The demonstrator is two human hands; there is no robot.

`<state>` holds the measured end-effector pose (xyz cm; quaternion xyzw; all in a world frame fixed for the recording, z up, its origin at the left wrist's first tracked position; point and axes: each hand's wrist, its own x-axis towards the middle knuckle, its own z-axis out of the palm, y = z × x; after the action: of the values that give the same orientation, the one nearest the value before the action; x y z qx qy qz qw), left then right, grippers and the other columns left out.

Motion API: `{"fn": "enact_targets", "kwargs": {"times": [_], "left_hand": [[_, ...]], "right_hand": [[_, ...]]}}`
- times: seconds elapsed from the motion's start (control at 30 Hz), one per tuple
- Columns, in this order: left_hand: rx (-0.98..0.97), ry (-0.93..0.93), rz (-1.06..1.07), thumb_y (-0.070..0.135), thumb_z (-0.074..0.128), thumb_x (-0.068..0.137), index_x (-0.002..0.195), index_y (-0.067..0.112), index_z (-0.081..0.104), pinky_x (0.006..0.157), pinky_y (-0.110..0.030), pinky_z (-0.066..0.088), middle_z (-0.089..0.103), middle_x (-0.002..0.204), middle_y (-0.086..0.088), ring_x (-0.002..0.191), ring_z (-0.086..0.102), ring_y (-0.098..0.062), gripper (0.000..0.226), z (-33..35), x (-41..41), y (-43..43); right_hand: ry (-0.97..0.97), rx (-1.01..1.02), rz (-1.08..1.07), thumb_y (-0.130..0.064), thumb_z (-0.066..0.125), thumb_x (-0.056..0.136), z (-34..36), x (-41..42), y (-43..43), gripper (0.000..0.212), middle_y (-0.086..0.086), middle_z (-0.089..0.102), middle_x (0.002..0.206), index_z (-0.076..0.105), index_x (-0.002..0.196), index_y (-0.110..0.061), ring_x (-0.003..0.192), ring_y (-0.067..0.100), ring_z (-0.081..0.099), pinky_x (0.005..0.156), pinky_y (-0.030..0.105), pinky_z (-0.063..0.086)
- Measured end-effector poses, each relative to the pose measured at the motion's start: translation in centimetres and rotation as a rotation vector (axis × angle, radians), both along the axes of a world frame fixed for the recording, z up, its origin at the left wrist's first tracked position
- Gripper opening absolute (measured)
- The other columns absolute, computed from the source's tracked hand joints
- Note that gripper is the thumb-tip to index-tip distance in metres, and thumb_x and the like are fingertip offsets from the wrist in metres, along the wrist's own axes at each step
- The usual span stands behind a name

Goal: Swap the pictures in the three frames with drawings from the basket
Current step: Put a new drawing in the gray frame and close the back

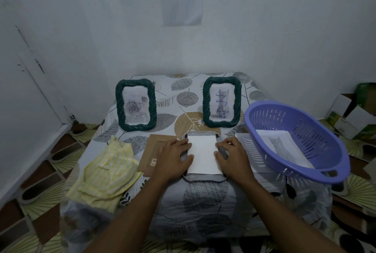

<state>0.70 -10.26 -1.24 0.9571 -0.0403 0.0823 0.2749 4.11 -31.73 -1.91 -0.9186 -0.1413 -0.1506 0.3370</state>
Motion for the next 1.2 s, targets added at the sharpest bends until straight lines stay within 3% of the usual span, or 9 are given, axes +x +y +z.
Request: {"fn": "enact_targets", "kwargs": {"times": [0.23,0.4,0.5,0.6,0.73,0.8,0.9,1.07,1.2], "left_hand": [[-0.039,0.005,0.008,0.054,0.045,0.082,0.134,0.028,0.053,0.112,-0.043,0.025,0.044,0.145,0.010,0.133,0.031,-0.015,0.059,0.0,-0.1,0.0],[-0.375,-0.098,0.146,0.032,0.059,0.086,0.119,0.015,0.062,0.099,-0.036,0.044,0.059,0.126,-0.003,0.115,0.054,-0.020,0.038,2.8,0.5,0.4],[-0.103,-0.124,0.400,0.031,0.051,0.082,0.115,0.013,0.064,0.098,-0.041,0.042,0.062,0.122,-0.007,0.112,0.054,-0.025,0.040,3.7,0.4,2.0],[0.224,0.114,0.509,0.043,0.049,0.076,0.108,0.010,0.062,0.096,-0.044,0.042,0.058,0.118,-0.009,0.111,0.052,-0.029,0.047,3.2,-0.5,3.3],[0.185,0.149,0.552,0.038,0.059,0.074,0.105,0.006,0.060,0.094,-0.044,0.043,0.053,0.118,-0.011,0.113,0.047,-0.032,0.045,2.8,-0.9,3.6],[0.030,0.138,0.590,0.035,0.054,0.067,0.084,0.005,0.064,0.086,-0.043,0.050,0.062,0.103,-0.015,0.098,0.055,-0.033,0.037,3.6,-0.9,3.6],[-0.167,0.071,0.563,0.034,0.055,0.072,0.054,0.012,0.051,0.060,-0.031,0.050,0.061,0.065,-0.009,0.061,0.057,-0.025,0.029,5.7,-0.8,3.2],[-0.241,0.047,0.494,0.039,0.070,0.068,0.069,0.018,0.051,0.065,-0.031,0.047,0.059,0.074,0.000,0.074,0.057,-0.021,0.029,8.8,-0.3,0.2],[-0.267,0.091,0.419,0.050,0.073,0.066,0.089,0.020,0.054,0.076,-0.034,0.050,0.059,0.092,0.002,0.087,0.058,-0.021,0.042,7.6,0.4,-2.5]], "right_hand": [[0.003,0.007,0.010,-0.027,0.064,0.087,0.0,0.1,-0.1,0.031,-0.003,0.050,0.109,0.068,0.115,-0.014,0.097,0.013,0.052,0.089,0.028,0.044],[0.010,0.052,0.011,-0.025,0.064,0.088,0.1,0.2,0.0,0.030,-0.004,0.051,0.108,0.068,0.115,-0.013,0.097,0.013,0.053,0.089,0.029,0.045],[0.009,0.048,0.022,-0.025,0.064,0.087,0.0,0.1,-0.1,0.029,-0.005,0.051,0.108,0.069,0.114,-0.013,0.097,0.013,0.054,0.090,0.029,0.045],[0.012,0.041,0.022,-0.026,0.064,0.088,-0.1,0.0,-0.1,0.029,-0.004,0.051,0.109,0.069,0.114,-0.014,0.097,0.012,0.053,0.089,0.028,0.045],[0.029,0.059,0.020,-0.025,0.064,0.088,0.2,-0.1,-0.1,0.028,-0.004,0.052,0.109,0.068,0.113,-0.013,0.096,0.012,0.053,0.090,0.027,0.044],[0.064,0.085,0.021,-0.026,0.064,0.088,0.5,-0.1,-0.1,0.027,-0.005,0.052,0.109,0.069,0.113,-0.014,0.096,0.012,0.054,0.090,0.029,0.045],[0.151,0.148,0.018,-0.025,0.066,0.087,1.3,0.3,-0.1,0.025,-0.003,0.055,0.109,0.070,0.110,-0.015,0.099,0.015,0.057,0.091,0.033,0.047],[0.072,0.067,0.033,-0.020,0.062,0.089,3.9,0.7,0.1,0.020,0.004,0.063,0.103,0.071,0.105,-0.012,0.093,0.018,0.060,0.082,0.028,0.047],[0.274,0.367,0.083,-0.020,0.065,0.090,6.7,0.2,1.1,0.023,0.007,0.072,0.090,0.067,0.112,-0.011,0.070,0.014,0.066,0.059,0.020,0.053]]}}
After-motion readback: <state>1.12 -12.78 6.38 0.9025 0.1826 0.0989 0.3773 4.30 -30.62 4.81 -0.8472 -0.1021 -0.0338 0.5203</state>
